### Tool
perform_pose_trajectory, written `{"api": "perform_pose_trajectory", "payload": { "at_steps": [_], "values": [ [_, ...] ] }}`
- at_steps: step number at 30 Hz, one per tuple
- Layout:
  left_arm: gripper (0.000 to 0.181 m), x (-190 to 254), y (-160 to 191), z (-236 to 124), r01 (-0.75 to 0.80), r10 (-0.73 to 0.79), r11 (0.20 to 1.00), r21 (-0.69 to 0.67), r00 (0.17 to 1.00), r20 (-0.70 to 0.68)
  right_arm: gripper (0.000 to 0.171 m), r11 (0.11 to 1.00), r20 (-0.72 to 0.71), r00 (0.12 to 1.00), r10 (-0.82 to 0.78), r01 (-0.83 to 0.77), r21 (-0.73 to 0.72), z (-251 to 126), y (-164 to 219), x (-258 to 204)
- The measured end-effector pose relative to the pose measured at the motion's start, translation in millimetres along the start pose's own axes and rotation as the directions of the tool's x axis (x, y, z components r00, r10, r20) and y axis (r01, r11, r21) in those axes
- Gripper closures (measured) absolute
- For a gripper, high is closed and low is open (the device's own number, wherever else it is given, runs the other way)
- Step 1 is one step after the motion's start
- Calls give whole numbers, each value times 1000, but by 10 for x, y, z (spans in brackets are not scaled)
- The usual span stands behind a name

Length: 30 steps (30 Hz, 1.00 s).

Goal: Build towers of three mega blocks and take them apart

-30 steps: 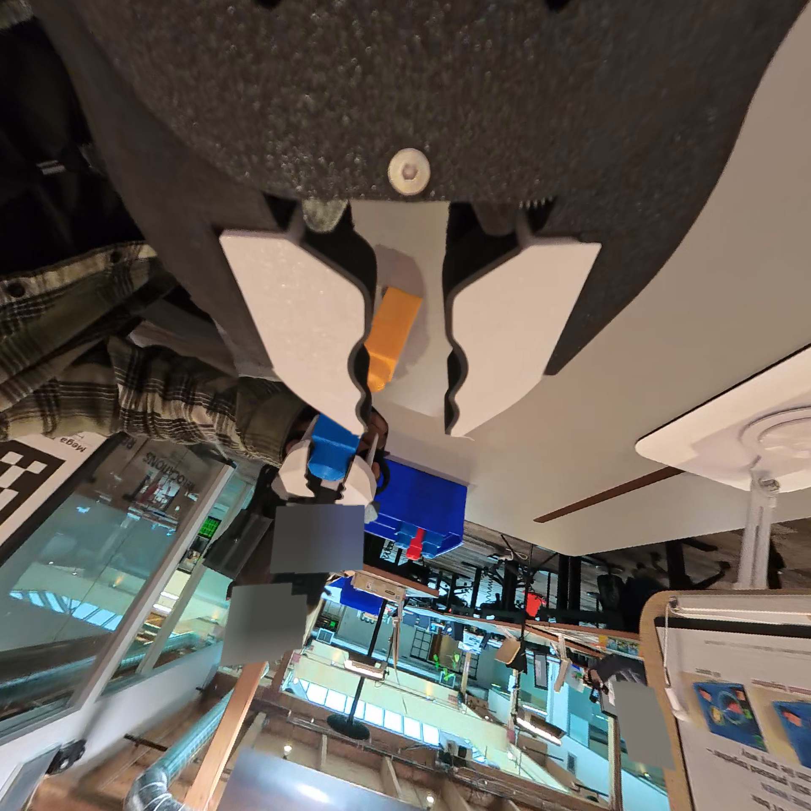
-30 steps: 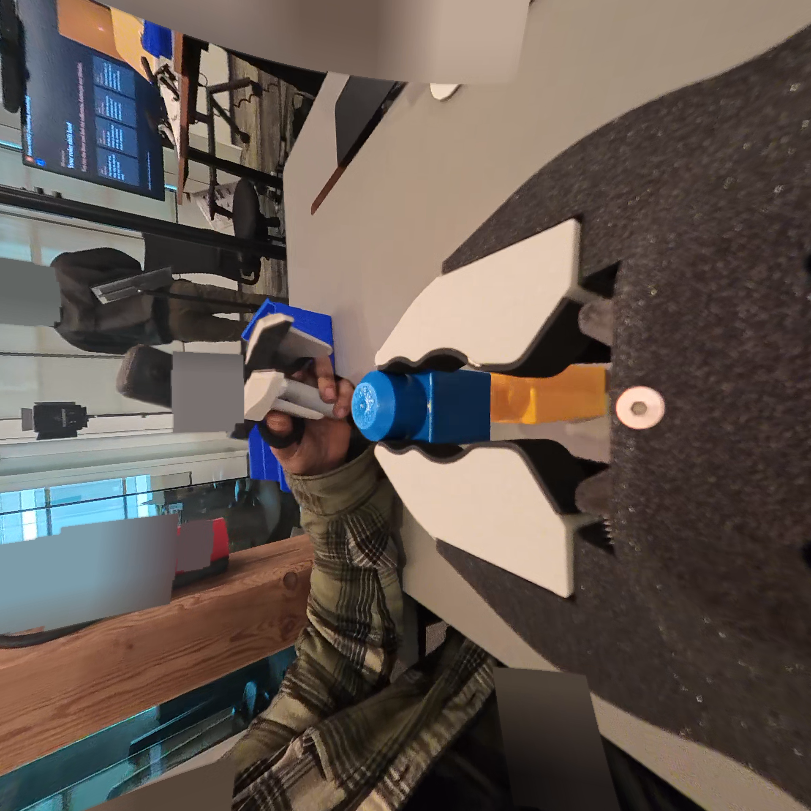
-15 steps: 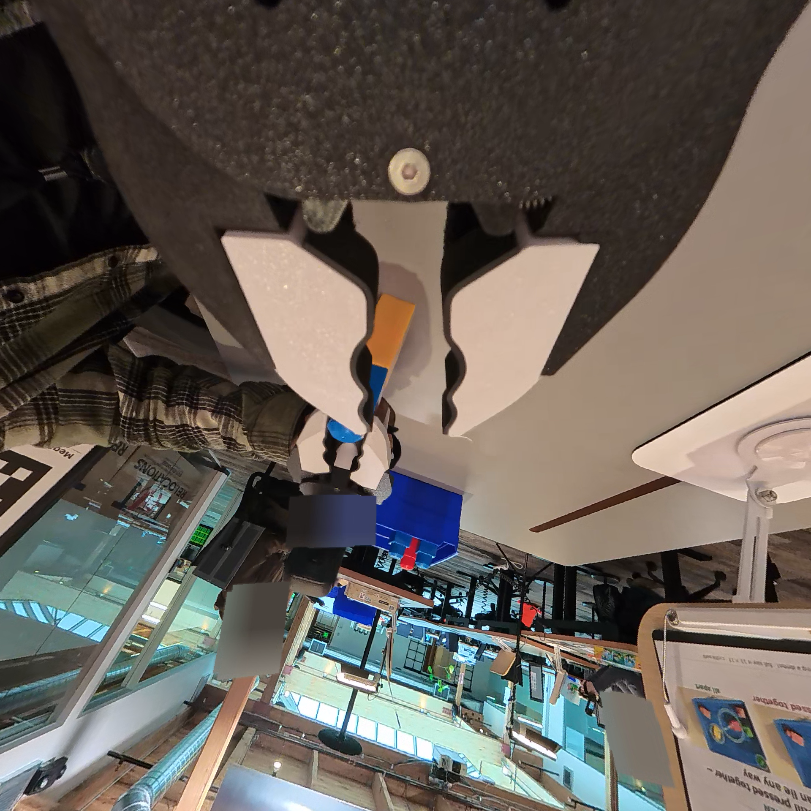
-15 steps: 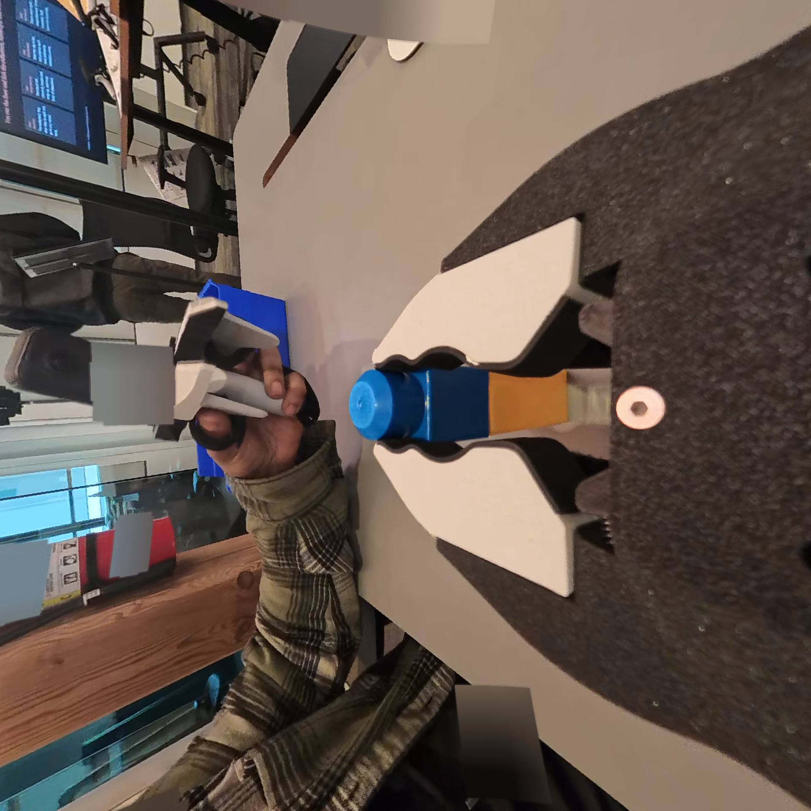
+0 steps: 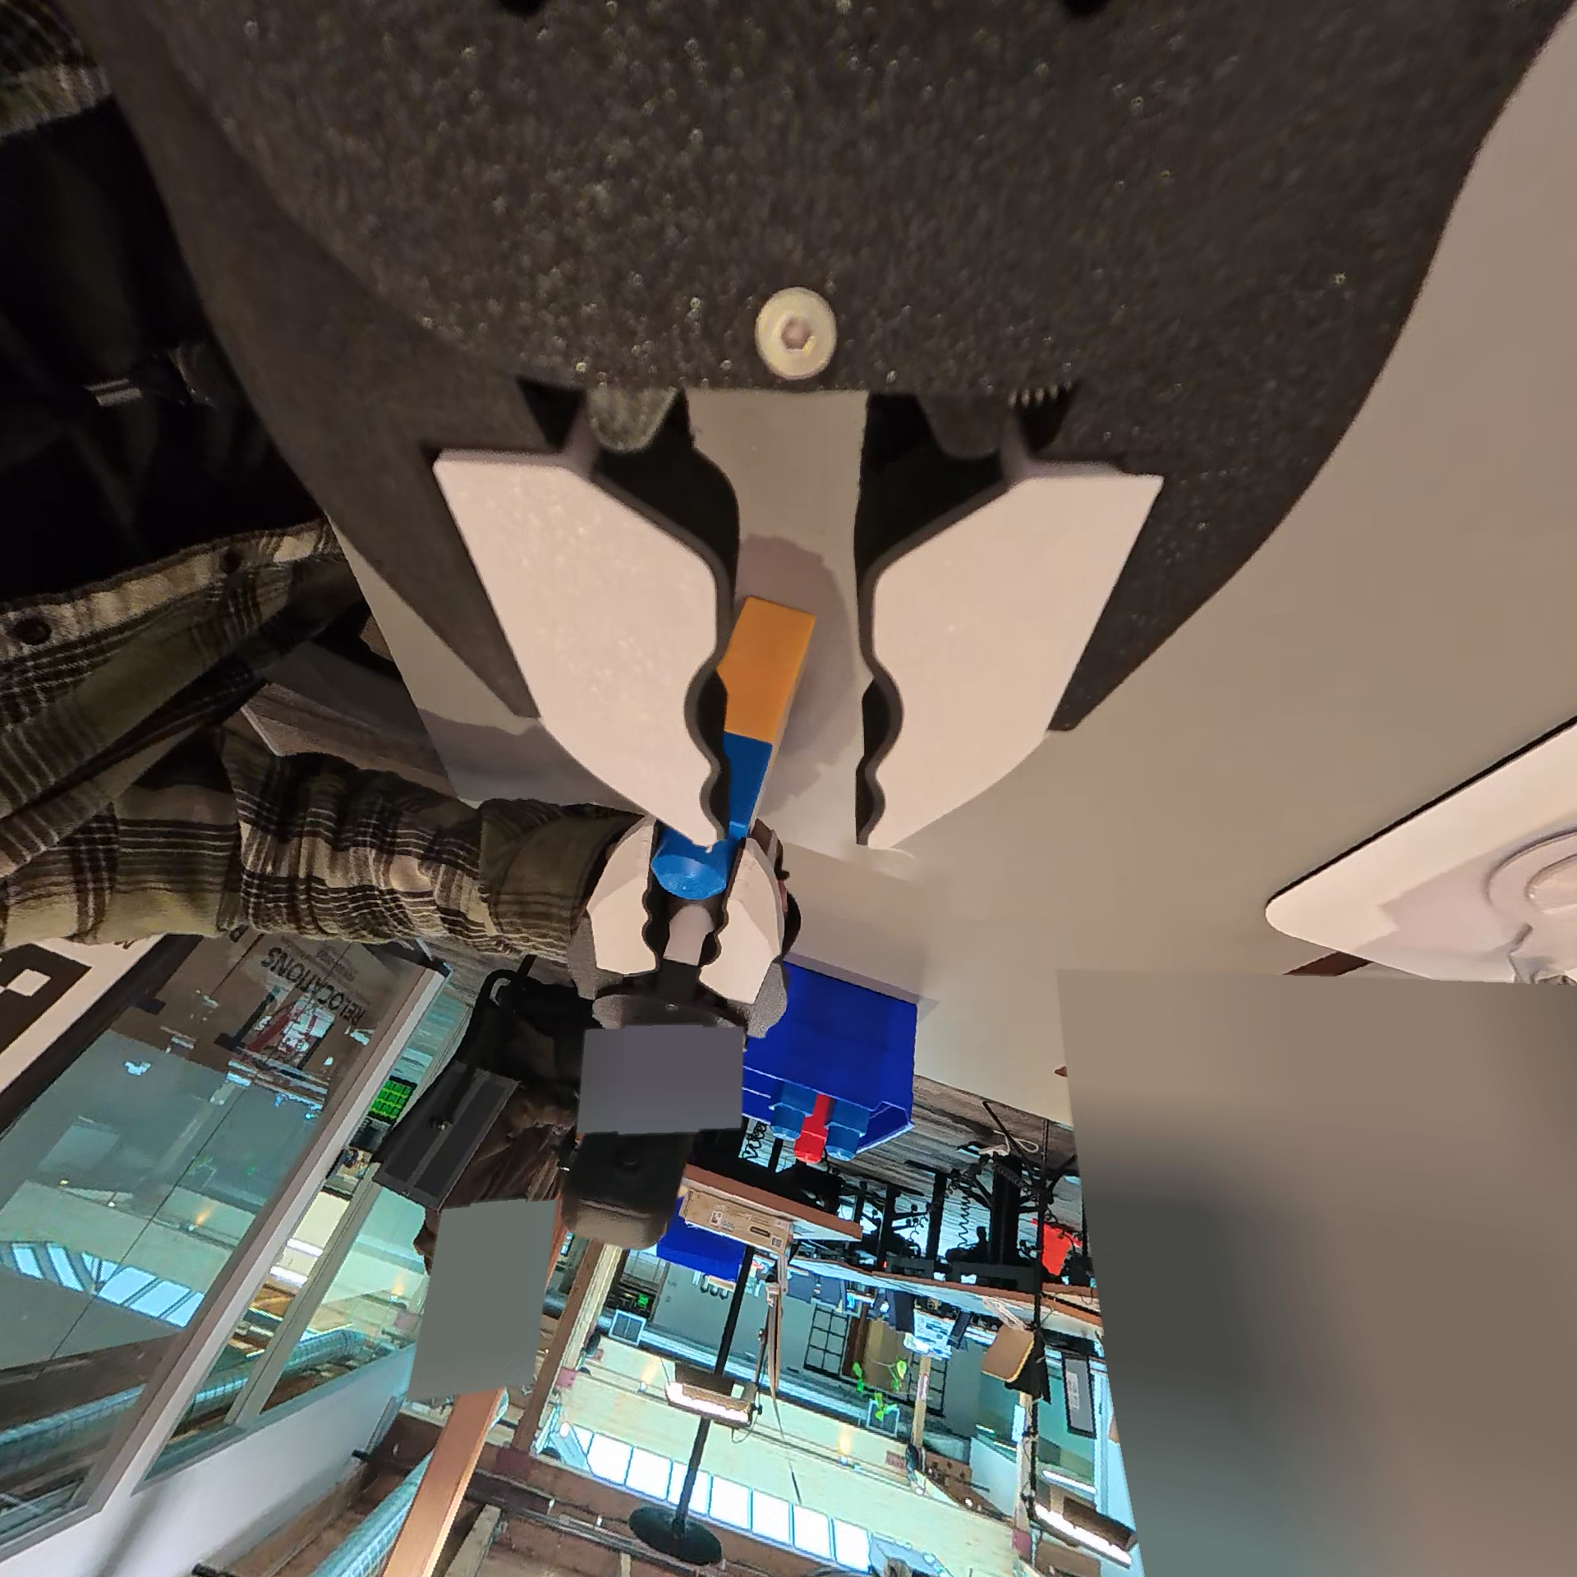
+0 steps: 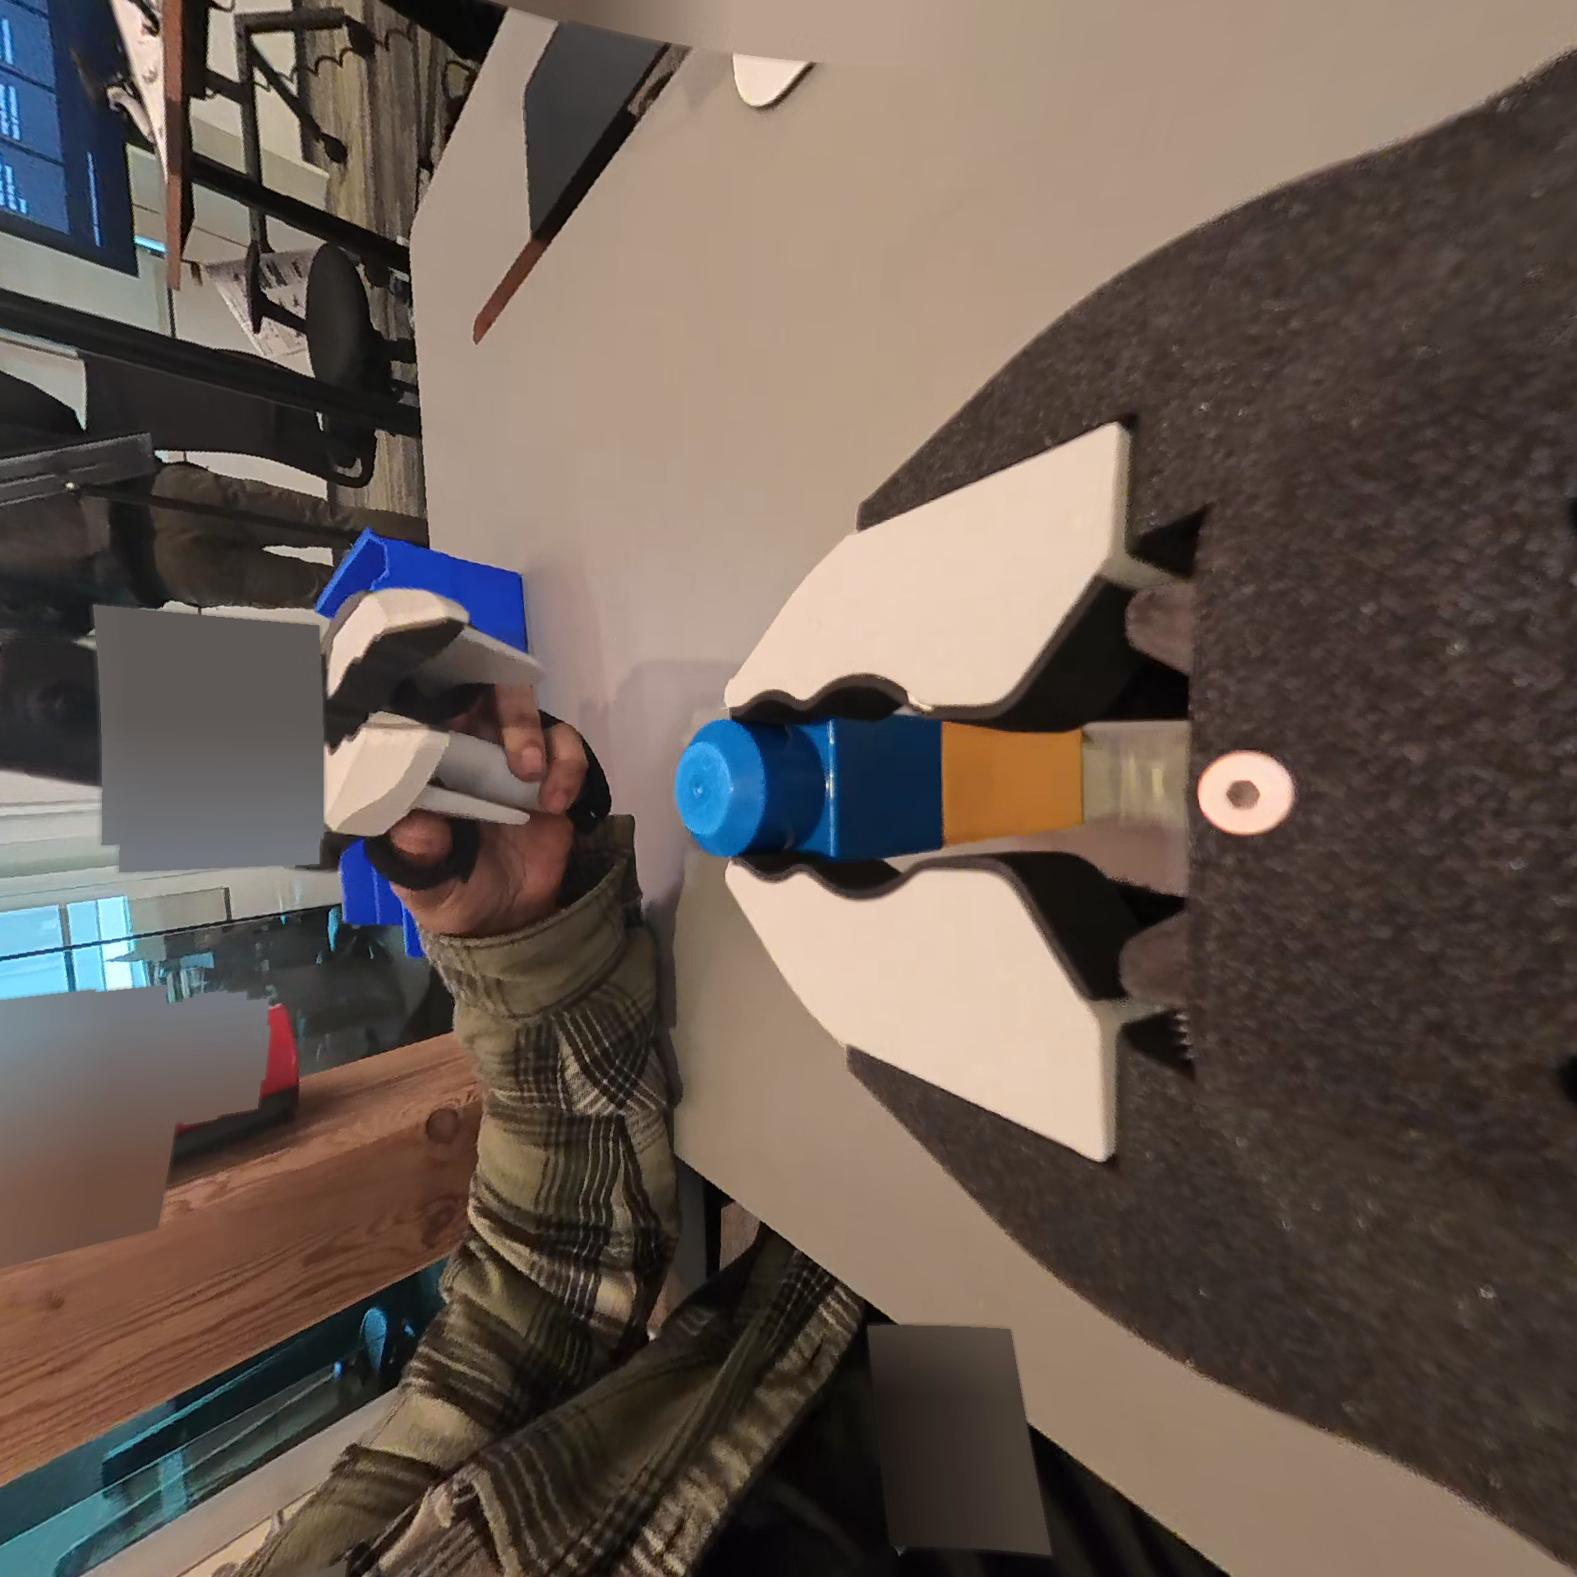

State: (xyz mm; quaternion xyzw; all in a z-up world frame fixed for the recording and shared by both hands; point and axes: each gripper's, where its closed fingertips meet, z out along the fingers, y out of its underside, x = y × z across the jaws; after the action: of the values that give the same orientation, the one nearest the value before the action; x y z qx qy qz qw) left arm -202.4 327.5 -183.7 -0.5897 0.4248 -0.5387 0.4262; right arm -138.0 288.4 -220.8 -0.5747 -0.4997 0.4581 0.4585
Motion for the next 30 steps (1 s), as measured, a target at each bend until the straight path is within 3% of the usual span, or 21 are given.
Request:
{"api": "perform_pose_trajectory", "payload": {
  "at_steps": [4,9,12,13,20,30],
  "values": [
    [154,-5,-1,-12,1,-1,1000,1,1000,1,143,998,13,998,-67,67,-22,0,7,-43],
    [154,-15,-17,-39,-3,3,1000,5,1000,8,84,990,-49,992,-115,111,-84,-39,-40,34],
    [154,-44,-7,-60,-6,6,1000,-2,1000,22,55,955,-82,983,-163,136,-264,-104,9,109],
    [154,-60,3,-65,-9,9,1000,-9,1000,30,54,929,-73,982,-172,137,-344,-130,53,113],
    [153,-102,19,-95,-6,7,1000,-19,999,48,72,681,46,989,-144,132,-720,-141,109,-25],
    [153,-182,38,-149,7,-6,1000,-22,997,73,103,390,97,995,28,78,-917,22,390,-98]
  ]
}}
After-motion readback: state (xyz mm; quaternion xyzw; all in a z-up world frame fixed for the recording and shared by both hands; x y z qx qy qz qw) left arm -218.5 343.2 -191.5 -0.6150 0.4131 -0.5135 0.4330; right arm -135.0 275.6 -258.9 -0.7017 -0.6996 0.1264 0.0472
